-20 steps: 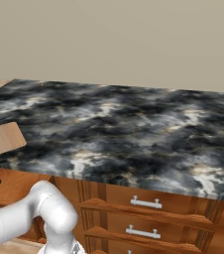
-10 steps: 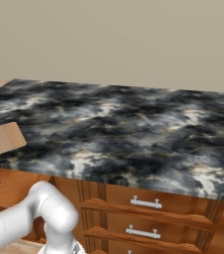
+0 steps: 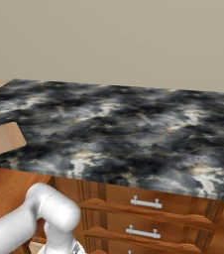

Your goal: Open the drawer on the left and place the cutting tools on the cutting board.

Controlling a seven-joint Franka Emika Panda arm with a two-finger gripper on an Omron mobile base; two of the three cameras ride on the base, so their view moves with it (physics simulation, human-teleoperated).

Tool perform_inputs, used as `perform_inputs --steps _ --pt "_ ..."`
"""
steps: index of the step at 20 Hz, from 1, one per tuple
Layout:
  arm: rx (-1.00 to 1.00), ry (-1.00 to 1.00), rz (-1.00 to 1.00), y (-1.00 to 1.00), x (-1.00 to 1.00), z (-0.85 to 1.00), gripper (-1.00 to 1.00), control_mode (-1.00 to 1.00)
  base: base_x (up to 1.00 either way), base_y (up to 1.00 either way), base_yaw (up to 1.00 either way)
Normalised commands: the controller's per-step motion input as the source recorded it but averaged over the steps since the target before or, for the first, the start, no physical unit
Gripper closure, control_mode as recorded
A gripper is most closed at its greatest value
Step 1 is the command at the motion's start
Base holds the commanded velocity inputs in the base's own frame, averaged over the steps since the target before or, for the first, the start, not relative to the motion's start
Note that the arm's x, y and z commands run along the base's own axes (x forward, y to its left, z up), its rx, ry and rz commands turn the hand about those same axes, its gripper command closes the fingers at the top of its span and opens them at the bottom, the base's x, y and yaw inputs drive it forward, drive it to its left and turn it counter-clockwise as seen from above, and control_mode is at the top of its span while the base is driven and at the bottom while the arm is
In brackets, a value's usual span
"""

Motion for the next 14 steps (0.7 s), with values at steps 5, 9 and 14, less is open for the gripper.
perform_inputs --steps 5,9,14 --pt "0.0 -0.02 0.0 0.08 -0.57 0.1 -1.0 -1.0 0.0 0.0 0.0" --pt "0.0 -0.14 0.0 0.0 0.21 0.54 -1.0 -1.0 0.0 0.0 0.0" --pt "0.0 -0.14 0.0 0.0 0.76 0.56 -1.0 -1.0 0.0 0.0 0.0"
